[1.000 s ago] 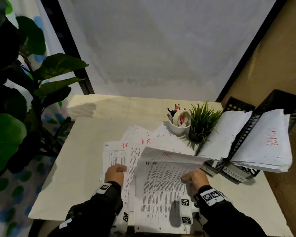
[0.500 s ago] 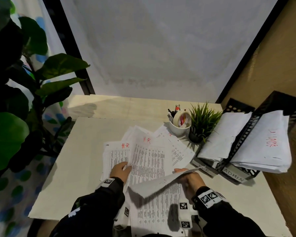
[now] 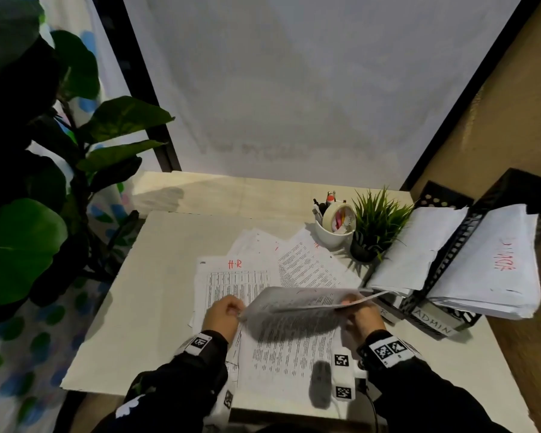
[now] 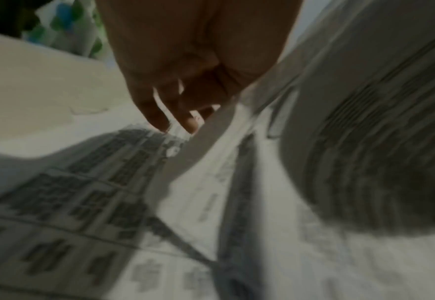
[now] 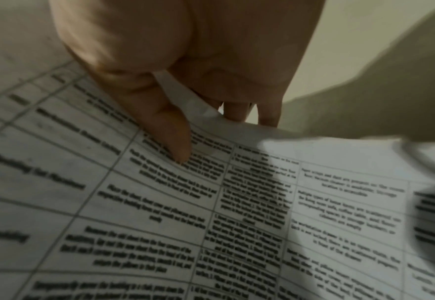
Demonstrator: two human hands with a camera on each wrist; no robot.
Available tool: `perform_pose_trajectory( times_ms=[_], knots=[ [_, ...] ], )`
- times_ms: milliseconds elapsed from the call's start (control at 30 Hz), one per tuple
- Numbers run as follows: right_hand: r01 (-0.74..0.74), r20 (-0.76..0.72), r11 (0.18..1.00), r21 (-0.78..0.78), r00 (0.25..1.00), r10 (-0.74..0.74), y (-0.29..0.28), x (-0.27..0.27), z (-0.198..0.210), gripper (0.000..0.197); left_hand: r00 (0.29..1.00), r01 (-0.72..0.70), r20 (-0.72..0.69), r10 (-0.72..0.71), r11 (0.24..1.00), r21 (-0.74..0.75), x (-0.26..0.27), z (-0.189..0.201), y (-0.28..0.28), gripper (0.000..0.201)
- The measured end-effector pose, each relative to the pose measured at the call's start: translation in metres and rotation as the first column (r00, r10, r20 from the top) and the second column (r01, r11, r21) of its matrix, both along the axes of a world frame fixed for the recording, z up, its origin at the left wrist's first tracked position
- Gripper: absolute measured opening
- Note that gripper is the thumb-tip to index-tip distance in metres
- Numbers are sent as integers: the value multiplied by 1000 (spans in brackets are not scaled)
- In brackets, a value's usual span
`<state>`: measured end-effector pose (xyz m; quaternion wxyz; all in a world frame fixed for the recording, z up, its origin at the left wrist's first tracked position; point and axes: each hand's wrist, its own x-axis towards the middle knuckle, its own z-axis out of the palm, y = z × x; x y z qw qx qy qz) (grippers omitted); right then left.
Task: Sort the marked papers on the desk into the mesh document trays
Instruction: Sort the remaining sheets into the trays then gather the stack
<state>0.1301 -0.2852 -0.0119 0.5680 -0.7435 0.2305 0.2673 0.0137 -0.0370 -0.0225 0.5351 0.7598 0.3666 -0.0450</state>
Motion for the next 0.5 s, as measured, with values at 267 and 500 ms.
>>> perform_pose_trajectory(
  times_ms=[267,500],
  knots=[
    [101,17,969,225,994,-108,-4,-16,5,27,909,-198,-319,268,952,235,-15,-15,35,73],
    [77,-54,972,221,996,-66,-6,-20,14,23,945,-173,-211,249,930,323,-21,-16,62,30]
  ],
)
